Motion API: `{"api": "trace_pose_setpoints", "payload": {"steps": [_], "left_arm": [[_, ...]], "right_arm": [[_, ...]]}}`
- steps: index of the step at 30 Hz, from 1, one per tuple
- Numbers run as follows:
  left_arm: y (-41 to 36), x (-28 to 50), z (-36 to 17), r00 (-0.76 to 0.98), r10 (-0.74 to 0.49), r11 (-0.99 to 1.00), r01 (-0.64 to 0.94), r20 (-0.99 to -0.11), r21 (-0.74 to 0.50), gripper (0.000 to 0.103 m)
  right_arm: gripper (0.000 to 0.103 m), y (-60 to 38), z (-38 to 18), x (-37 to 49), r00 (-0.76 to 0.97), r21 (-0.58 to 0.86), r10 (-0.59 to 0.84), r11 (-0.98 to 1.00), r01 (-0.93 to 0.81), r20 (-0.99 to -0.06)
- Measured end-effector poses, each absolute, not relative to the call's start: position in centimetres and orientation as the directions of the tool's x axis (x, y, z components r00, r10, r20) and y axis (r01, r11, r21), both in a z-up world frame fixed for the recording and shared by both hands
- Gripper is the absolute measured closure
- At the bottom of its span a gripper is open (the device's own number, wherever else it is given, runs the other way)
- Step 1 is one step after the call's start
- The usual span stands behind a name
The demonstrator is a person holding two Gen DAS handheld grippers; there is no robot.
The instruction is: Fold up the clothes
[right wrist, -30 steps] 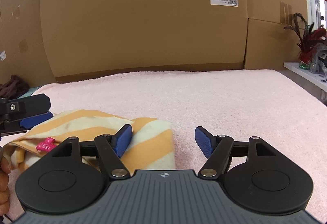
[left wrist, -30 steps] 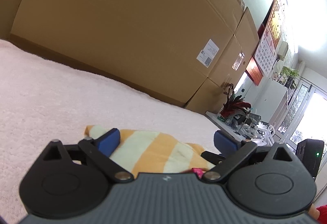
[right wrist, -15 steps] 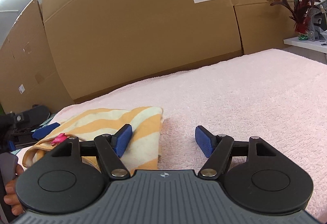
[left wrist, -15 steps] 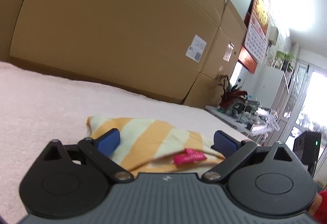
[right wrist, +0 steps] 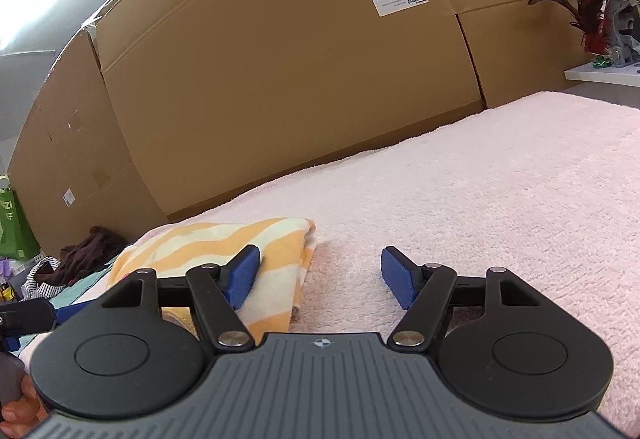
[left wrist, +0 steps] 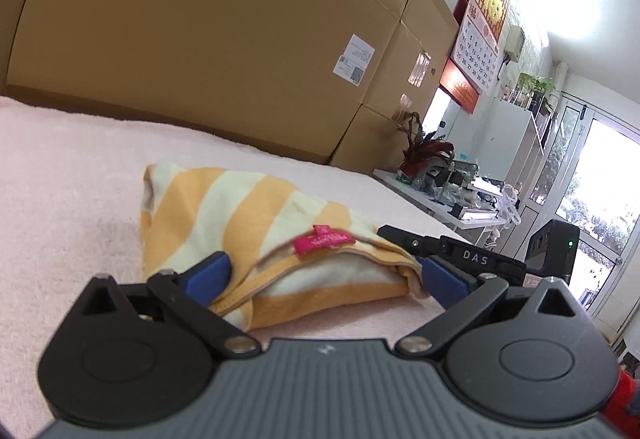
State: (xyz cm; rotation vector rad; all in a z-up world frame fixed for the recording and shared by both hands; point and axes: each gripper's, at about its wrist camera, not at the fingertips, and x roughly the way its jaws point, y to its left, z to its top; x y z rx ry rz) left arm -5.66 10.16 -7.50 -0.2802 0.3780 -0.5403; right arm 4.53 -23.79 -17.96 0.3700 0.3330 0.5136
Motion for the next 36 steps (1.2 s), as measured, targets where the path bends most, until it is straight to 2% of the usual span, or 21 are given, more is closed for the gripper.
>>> {"api": "trace_pose_setpoints", "payload": {"steps": [6,9,10,11,13,16,21,24,27,31,36], "left_arm": [[8.0,-6.1,-6.9,0.787,-0.489,0.872,0.440,-0.376,-0.214,0.001],[8.5,-6.6,-6.5,0.782,-0.510,0.859,0.443,-0.358,-0.256,0.001],[8.9,-6.7,-6.5,0.773,-0.532,0.844,0.453,-0.346,-0.287,0.001],[9.1,-6.7,-6.6,0.770,-0.540,0.838,0.453,-0.340,-0.305,0.001],[9.4,-6.9,-6.9,0.767,-0.549,0.830,0.454,-0.331,-0.326,0.001],[9.4,-6.9,-7.4,0.769,-0.550,0.827,0.448,-0.327,-0.339,0.001],[9.4,-7.3,-7.1,0.762,-0.565,0.818,0.467,-0.316,-0.337,0.001],[9.9,-8.3,-6.4,0.763,-0.576,0.811,0.486,-0.294,-0.326,0.001],[11.5,-8.9,-5.6,0.780,-0.570,0.810,0.481,-0.258,-0.335,0.001],[14.4,-8.7,-4.7,0.817,-0.539,0.811,0.438,-0.205,-0.387,0.001],[17.9,-6.2,-5.3,0.843,-0.502,0.764,0.327,-0.193,-0.557,0.001]], "right_arm": [[0.033,-23.9,-18.0,4.4,0.815,0.427,0.544,0.797,-0.427,-0.199],[0.036,-24.0,-17.9,4.3,0.823,0.435,0.531,0.801,-0.411,-0.201],[0.043,-24.0,-17.9,4.2,0.833,0.439,0.514,0.809,-0.391,-0.206],[0.065,-24.1,-17.7,4.1,0.846,0.449,0.491,0.816,-0.364,-0.206],[0.095,-24.2,-17.1,3.7,0.856,0.475,0.487,0.802,-0.362,-0.171],[0.096,-23.1,-15.6,2.8,0.843,0.426,0.523,0.797,-0.429,-0.129],[0.091,-19.9,-14.1,2.0,0.791,0.318,0.595,0.784,-0.533,-0.141],[0.089,-19.0,-14.9,2.2,0.778,0.250,0.588,0.805,-0.538,-0.221],[0.088,-19.4,-15.7,2.3,0.780,0.236,0.583,0.810,-0.536,-0.230],[0.084,-19.6,-15.9,2.2,0.785,0.229,0.579,0.813,-0.536,-0.221],[0.081,-19.8,-16.2,2.0,0.791,0.219,0.575,0.816,-0.535,-0.210]]}}
